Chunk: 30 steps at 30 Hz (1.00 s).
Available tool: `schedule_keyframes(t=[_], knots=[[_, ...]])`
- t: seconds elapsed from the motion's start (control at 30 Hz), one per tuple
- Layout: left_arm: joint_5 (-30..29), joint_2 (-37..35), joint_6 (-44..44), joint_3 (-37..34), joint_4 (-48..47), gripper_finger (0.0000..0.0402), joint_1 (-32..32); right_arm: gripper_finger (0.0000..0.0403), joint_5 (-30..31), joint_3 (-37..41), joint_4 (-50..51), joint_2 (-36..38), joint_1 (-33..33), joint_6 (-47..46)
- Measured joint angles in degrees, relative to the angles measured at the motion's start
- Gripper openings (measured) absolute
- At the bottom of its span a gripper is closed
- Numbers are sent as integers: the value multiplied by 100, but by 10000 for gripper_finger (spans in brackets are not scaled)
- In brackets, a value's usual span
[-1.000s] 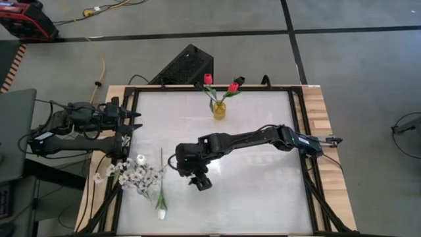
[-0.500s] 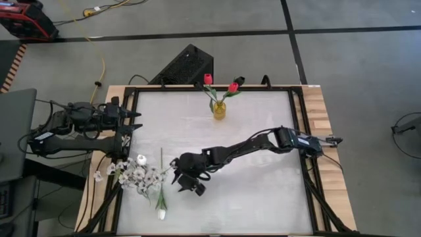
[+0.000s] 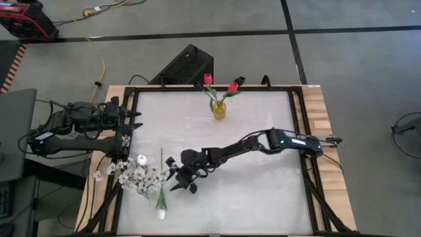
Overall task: Sort flowers into vase by color
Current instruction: Put the white flower into the transparent vase
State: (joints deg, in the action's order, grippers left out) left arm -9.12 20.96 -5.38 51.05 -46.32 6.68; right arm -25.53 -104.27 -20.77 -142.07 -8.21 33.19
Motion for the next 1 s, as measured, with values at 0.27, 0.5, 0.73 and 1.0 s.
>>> schedule_keyframes(t=[0.27, 0.5, 0.73, 1.0], knots=[[-38, 10, -264, 0, -10, 198, 0, 223, -80, -1405, 1162, -703, 17, 294], [-233, 10, -265, 0, -9, 198, 0, 223, -160, -2601, 2118, -1360, 13, 765], [-252, 10, -359, 0, -9, 198, 0, 223, -145, -2983, 2254, -1666, 101, 907], [-326, 10, -414, 0, -7, 198, 0, 223, -132, -3060, 2367, -1667, 160, 890]])
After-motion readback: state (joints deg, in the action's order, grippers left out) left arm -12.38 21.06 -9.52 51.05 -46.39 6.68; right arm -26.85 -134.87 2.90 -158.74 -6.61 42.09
